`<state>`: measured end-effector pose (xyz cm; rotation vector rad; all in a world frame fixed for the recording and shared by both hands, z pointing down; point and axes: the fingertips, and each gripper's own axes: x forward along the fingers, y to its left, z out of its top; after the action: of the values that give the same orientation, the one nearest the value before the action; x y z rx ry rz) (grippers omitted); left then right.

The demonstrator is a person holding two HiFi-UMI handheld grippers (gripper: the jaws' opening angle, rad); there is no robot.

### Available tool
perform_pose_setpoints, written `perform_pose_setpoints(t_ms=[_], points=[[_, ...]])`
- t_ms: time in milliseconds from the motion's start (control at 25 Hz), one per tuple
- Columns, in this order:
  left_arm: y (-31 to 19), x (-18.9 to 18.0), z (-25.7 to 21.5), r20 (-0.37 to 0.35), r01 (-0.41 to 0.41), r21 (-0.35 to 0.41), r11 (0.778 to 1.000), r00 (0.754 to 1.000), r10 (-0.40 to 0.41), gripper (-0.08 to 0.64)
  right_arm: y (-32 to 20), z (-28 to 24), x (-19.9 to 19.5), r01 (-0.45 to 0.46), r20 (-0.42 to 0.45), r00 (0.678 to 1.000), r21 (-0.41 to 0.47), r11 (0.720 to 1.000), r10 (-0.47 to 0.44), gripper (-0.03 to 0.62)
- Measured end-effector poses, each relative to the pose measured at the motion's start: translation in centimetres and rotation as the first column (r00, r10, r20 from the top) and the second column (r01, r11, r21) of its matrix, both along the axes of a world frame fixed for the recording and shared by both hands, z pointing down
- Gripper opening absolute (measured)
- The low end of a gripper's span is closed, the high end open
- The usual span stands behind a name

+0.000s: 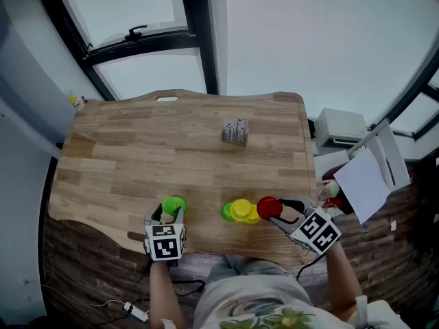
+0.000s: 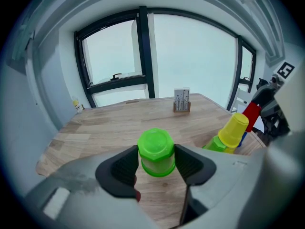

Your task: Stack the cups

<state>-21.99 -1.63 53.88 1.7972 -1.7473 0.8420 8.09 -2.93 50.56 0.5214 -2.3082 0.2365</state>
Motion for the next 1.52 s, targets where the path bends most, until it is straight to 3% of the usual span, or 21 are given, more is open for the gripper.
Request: perform_pose_setpoints(t_ms=[560,1520], points=[[-0.2,-0.1,0.6,-0.001,-0.008,-0.014,1.000,1.000,0.008,0.249,0.0,2.1,-0.3,0.013,-0.056,0.998,-0.028,1.000,-0.014,0.212],[-0.8,0.7,0.1,-0.007,-0.041,-0.003,0.999,0.999,0.041,0.249,0.1,2.4,-0.6,-0.013,-0.013,1.000,-0.041,0.999,0.013,0.243]])
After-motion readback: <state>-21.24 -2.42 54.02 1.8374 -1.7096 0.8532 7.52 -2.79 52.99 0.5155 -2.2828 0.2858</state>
